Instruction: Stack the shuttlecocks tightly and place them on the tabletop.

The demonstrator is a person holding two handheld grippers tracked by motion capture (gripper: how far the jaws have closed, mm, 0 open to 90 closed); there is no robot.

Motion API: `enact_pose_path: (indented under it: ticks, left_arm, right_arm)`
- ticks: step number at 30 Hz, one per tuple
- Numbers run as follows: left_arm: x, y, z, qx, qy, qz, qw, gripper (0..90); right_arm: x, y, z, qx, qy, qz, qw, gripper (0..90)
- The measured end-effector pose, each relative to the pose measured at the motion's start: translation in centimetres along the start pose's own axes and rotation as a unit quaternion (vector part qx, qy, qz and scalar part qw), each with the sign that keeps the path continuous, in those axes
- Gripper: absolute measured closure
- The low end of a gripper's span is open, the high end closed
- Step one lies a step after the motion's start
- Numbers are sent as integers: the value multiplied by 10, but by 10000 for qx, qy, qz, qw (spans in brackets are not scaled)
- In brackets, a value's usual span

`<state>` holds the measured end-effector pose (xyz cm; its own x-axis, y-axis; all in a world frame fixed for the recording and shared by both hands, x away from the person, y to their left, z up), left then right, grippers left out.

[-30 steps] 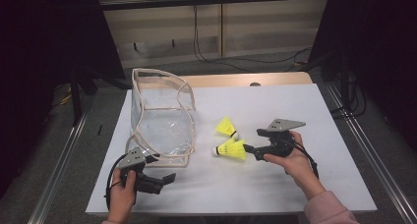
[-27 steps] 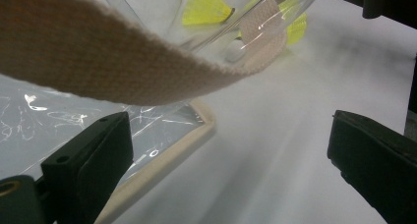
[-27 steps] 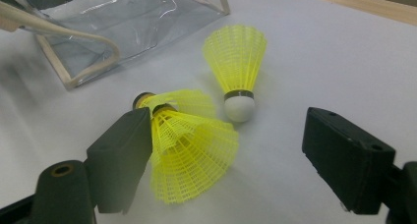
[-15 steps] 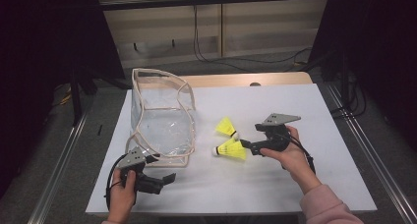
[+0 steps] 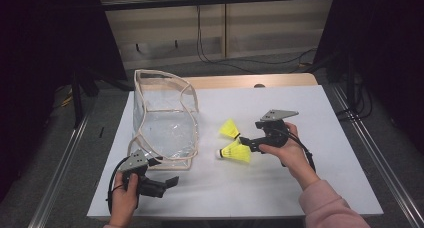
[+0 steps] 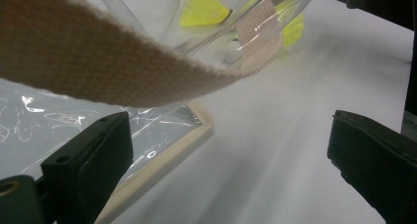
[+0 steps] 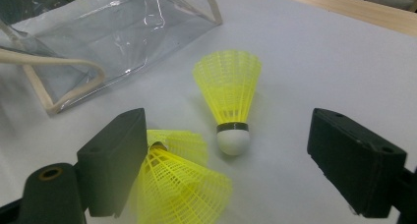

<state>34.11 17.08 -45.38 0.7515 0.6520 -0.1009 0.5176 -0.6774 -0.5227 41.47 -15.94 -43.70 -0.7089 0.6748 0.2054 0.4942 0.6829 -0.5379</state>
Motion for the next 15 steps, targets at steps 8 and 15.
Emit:
enact_pose_path:
  ticks: [8, 15]
  left_arm:
    - [-1, 0, 0, -32, -19, 30, 10000, 33]
    - [-1, 0, -1, -44, -20, 43, 10000, 33]
  right_arm:
    - [-5, 11, -10, 97, -35, 89, 9999, 144]
    - [-6, 20, -15, 164, -2, 115, 9998, 138]
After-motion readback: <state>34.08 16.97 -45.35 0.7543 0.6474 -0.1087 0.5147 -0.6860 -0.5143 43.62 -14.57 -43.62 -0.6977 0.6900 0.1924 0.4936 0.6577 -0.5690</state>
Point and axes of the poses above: each handheld gripper's, and its own axes: y roughly forward along the jaws, z roughly out of its underside, x roughly to its left, the point moved 6 cm from there along y, roughly forward along the jaws, and after that the axes turned 8 degrees about -z, right-handed, at the moved point
